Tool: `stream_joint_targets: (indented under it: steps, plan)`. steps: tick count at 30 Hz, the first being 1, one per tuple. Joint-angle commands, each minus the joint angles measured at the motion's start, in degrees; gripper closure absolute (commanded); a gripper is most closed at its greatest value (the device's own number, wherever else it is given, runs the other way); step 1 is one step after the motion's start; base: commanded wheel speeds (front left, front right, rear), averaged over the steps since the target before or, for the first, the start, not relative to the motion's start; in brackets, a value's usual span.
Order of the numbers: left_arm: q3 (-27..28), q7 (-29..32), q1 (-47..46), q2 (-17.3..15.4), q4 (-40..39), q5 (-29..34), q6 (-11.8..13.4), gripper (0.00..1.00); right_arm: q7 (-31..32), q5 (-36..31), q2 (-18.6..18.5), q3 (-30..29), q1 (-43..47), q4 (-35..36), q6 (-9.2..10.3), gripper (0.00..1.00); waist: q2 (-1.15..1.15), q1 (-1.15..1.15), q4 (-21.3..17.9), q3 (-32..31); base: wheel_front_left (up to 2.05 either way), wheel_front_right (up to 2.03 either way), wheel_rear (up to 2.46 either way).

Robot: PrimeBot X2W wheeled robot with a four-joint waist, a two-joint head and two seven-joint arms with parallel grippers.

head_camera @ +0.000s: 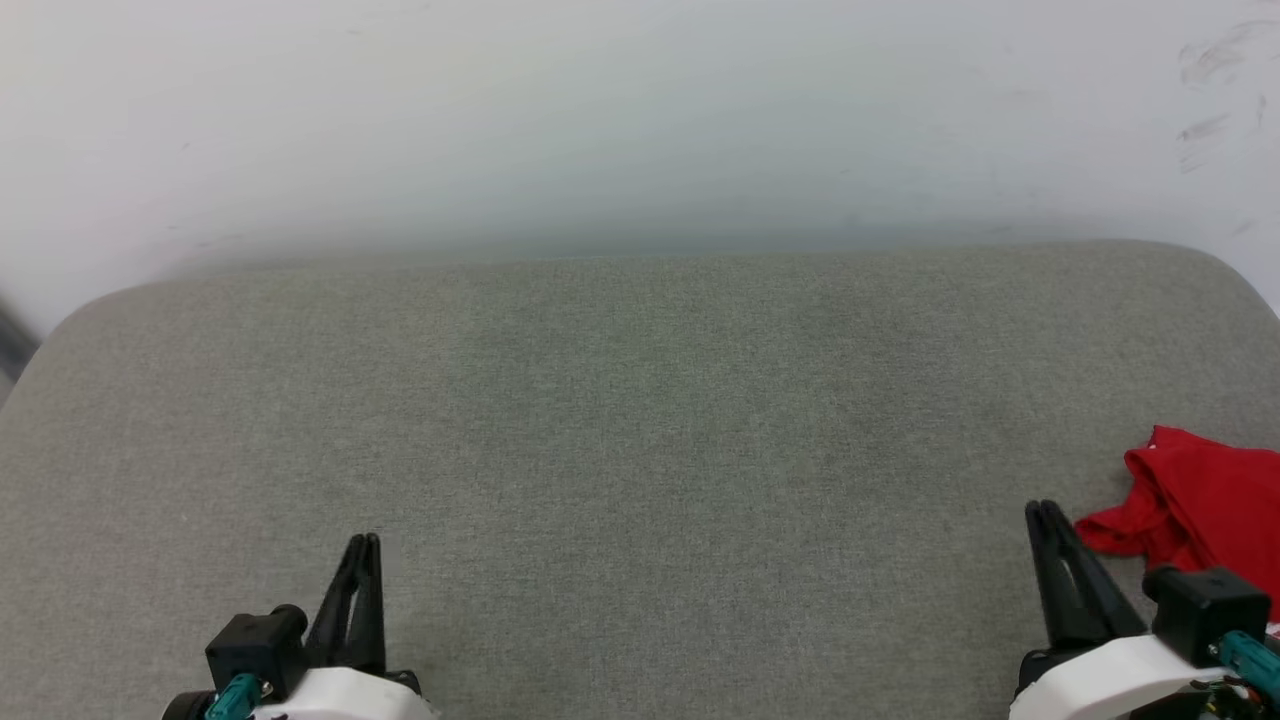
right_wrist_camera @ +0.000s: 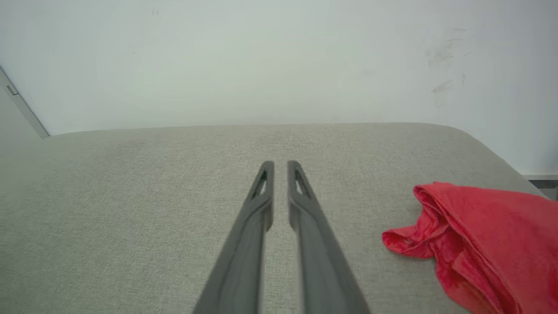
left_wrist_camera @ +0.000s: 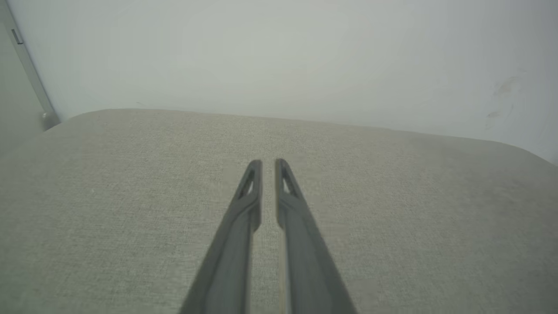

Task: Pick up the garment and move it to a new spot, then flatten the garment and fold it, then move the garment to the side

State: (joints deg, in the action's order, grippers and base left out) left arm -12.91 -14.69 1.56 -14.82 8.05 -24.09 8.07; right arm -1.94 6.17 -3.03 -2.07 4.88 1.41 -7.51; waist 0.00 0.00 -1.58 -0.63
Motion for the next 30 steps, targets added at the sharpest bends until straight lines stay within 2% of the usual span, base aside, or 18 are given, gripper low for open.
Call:
stream_joint_targets:
  steps: [1, 11, 30]
  plan:
    - [0.8, 0.6, -0.7, 0.2, -0.5, -2.5, -0.6, 1.00, 0.0, 3.2, 0.0, 0.1, -0.7, 0.3, 0.00, 1.00, 0.00, 0.00, 0.0, 0.0, 0.00, 0.00, 0.00]
    - [3.2, 3.4, -1.8, 1.6, 0.6, -11.8, -2.6, 1.00, 1.0, 15.2, -0.4, -0.2, -2.3, -2.0, 0.00, 1.00, 0.00, 0.00, 0.2, 0.1, 0.00, 0.00, 0.00]
    - [7.0, 7.5, -3.5, 3.9, 2.0, -25.7, -5.8, 1.00, 2.3, 33.0, -0.8, -0.7, -4.6, -5.2, 0.01, 1.00, 0.00, 0.00, 0.4, 0.2, 0.00, 0.00, 0.00]
